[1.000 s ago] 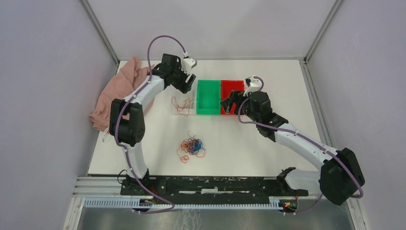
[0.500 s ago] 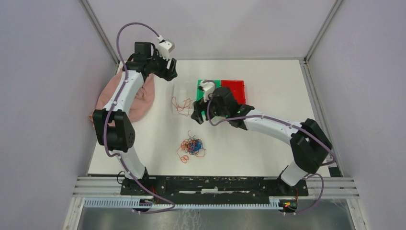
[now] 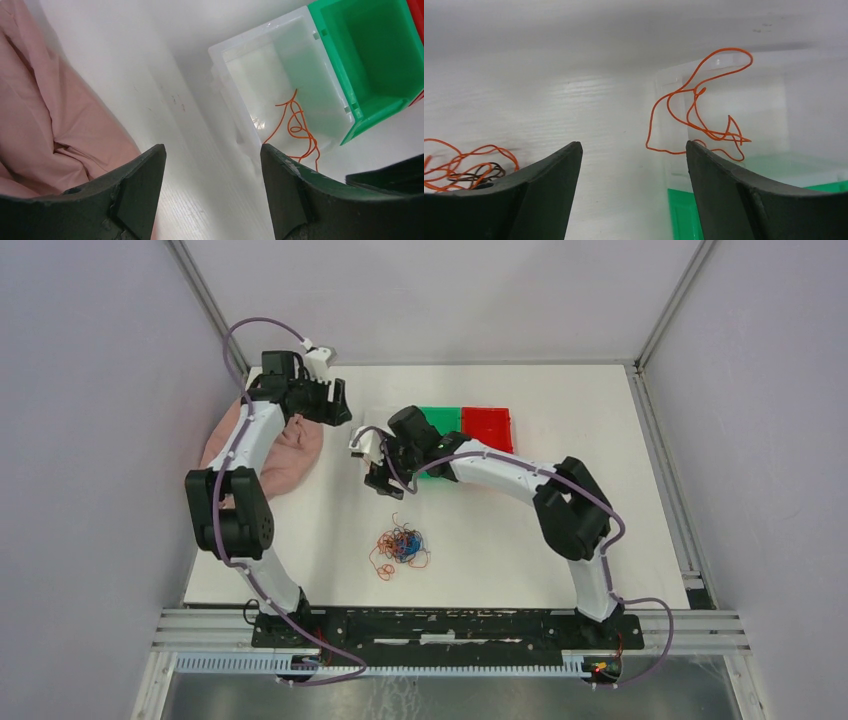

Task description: Untangle the cables

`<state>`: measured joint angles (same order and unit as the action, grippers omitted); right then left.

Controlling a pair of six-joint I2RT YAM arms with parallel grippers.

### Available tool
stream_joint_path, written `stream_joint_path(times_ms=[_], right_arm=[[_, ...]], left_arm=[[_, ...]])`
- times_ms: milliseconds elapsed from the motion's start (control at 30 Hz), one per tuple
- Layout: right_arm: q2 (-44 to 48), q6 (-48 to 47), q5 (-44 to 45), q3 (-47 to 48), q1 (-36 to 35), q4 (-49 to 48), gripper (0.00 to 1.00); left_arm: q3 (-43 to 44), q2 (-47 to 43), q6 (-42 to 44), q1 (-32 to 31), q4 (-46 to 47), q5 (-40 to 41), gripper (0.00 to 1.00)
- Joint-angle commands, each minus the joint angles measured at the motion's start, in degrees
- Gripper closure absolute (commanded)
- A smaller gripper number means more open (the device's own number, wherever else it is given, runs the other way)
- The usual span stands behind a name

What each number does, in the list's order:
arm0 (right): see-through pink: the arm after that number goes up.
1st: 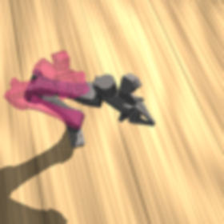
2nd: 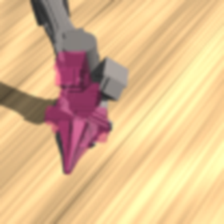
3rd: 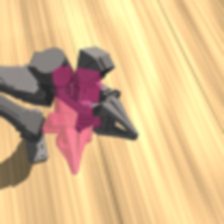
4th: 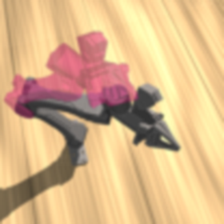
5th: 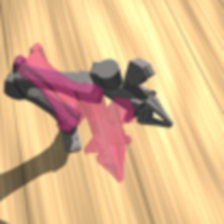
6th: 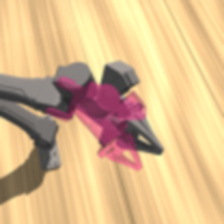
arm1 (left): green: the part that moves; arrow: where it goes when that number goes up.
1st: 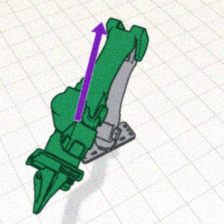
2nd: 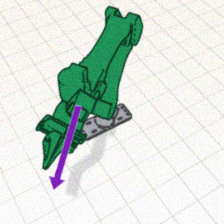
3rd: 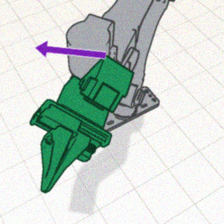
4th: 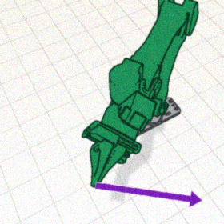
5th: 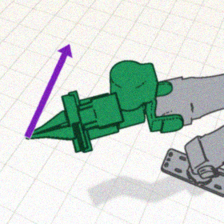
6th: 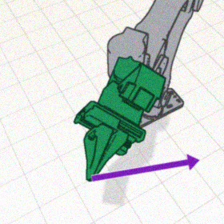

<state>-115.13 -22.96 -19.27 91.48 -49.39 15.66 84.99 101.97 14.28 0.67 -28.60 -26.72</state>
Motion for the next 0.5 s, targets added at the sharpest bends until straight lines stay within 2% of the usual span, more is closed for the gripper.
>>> stream_joint_path(times_ms=[0,267,467], right_arm=[[-4.63,-7.90,2.45,6.93,0.12,4.61,0.18],[-13.51,-8.33,7.21,17.46,0.22,5.23,0.23],[-18.32,-8.91,8.21,22.87,0.29,7.35,0.30]], left_arm=[[-0.19,-3.20,-3.41,1.67,4.89,-2.49,0.24],[-0.78,-3.91,-4.34,2.40,6.31,-3.29,0.24],[-1.56,-4.91,-4.48,3.14,6.45,-3.93,0.24]])
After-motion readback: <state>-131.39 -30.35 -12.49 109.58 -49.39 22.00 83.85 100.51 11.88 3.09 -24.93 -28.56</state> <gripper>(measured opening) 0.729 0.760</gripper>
